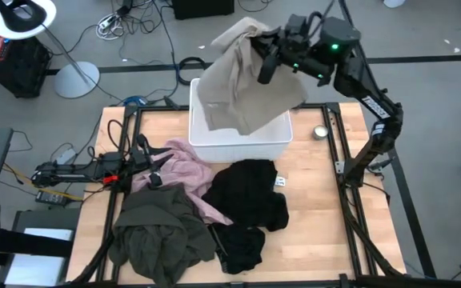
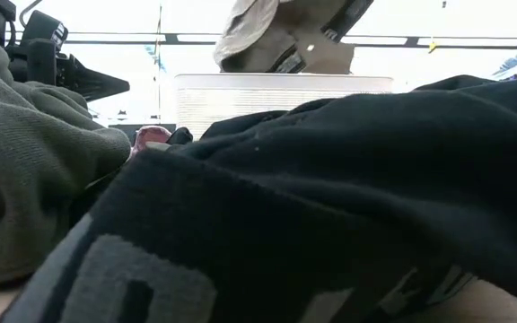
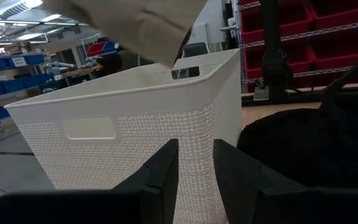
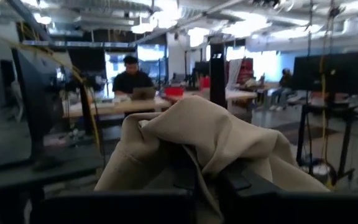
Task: Sort clothes
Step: Put the brown pants into the white bin
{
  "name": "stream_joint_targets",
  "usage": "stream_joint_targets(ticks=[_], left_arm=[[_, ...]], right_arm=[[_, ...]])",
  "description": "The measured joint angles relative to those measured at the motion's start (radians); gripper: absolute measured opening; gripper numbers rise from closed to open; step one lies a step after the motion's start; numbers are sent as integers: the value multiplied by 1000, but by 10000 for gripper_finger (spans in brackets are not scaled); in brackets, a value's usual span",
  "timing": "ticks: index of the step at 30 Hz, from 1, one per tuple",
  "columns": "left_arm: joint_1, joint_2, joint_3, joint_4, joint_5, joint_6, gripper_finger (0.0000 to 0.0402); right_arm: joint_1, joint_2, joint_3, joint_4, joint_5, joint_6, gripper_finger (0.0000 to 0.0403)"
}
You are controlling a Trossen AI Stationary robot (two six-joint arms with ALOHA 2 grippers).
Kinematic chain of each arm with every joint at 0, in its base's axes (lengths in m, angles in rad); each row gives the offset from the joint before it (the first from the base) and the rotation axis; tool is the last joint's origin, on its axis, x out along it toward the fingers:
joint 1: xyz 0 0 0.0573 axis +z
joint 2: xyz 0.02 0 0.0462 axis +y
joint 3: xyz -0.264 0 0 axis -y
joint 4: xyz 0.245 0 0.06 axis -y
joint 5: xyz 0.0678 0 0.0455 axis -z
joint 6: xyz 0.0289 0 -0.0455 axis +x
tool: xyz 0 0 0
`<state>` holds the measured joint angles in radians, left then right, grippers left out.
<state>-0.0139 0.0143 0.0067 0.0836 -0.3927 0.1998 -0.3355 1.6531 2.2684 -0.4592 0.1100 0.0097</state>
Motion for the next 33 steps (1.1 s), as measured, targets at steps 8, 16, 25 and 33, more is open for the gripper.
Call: stream_joint_targets(ticks=[8,16,25,33], left_arm=[[0,0,0,-1,0,0,105],[0,0,0,-1,0,0,105],[0,0,0,0,1,0,105],[0,0,0,0,1,0,105]], right_arm=[[-43,60,0,-301,56,-6,14],[-76,233,0,-487,27,-6,14],[-90,448,0,-707,24,76,14],[-141,613,0,-762,-126,102,14]])
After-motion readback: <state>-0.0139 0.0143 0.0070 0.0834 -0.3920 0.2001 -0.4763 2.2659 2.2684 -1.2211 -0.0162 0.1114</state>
